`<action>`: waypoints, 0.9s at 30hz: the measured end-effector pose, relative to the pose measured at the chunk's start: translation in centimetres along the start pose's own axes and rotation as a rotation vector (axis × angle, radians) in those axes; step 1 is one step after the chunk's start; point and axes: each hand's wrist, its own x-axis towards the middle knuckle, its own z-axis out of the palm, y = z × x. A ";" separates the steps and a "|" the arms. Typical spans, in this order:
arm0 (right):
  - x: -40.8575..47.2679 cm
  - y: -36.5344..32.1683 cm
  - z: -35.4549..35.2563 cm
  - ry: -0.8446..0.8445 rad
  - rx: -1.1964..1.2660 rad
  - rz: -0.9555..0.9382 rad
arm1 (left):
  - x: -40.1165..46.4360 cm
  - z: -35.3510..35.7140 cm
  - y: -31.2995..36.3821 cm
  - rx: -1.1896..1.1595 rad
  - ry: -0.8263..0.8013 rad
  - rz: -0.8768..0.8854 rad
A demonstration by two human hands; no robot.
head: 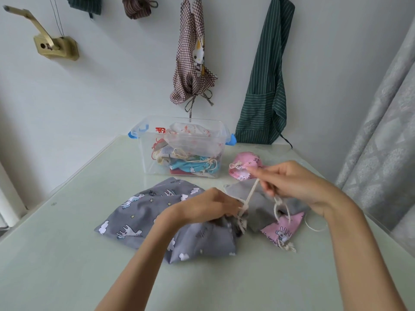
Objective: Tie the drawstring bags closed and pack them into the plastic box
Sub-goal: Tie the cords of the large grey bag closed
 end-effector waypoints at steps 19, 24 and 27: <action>0.9 1.9 -0.1 0.055 -0.181 -0.401 | -1.3 -1.3 1.6 -0.238 0.096 -0.066; 1.7 1.9 1.9 0.086 -0.300 -0.393 | -1.8 -2.0 1.6 -0.275 0.117 -0.035; 2.5 1.9 3.3 0.317 -0.446 -0.416 | -1.9 -2.0 1.3 -0.287 0.132 0.009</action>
